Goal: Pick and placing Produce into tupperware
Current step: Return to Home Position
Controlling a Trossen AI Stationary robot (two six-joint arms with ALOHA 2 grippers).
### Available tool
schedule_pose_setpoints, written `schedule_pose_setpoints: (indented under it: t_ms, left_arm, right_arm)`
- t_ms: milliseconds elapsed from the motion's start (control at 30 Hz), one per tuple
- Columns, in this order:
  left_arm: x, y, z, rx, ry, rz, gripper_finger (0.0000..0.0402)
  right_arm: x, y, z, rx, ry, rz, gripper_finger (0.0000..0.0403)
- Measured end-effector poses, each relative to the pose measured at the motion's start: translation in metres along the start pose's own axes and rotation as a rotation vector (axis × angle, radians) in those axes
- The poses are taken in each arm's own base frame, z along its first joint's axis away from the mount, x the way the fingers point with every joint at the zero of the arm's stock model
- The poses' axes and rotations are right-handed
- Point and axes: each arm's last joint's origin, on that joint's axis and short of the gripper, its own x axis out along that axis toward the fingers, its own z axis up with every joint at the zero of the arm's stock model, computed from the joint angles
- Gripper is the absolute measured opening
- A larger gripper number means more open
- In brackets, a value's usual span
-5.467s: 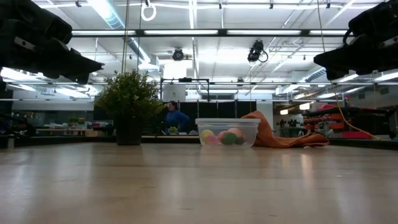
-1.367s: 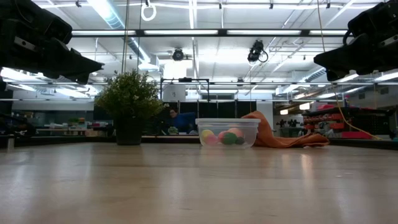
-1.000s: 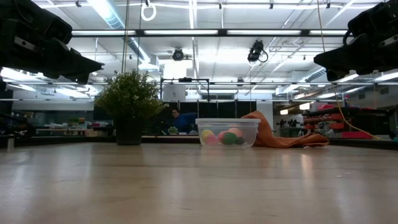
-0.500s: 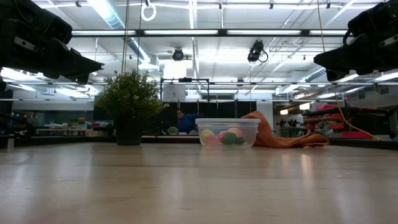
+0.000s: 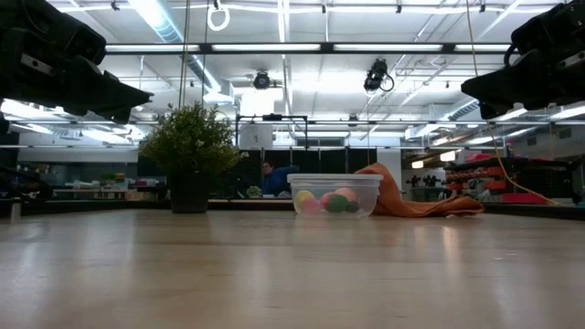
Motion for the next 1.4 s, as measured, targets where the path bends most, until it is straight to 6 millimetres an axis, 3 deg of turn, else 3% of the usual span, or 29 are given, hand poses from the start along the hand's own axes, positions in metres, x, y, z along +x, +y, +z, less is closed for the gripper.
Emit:
schedule_pose_setpoints:
  t_ms: [367,1400]
  left_arm:
    - [0.0,0.0,0.0,0.0,0.0,0.0,0.0023]
    - [0.0,0.0,0.0,0.0,0.0,0.001,0.0035]
  right_arm:
    - [0.0,0.0,0.0,0.0,0.0,0.0,0.0]
    - [0.0,0.0,0.0,0.0,0.0,0.0,0.0]
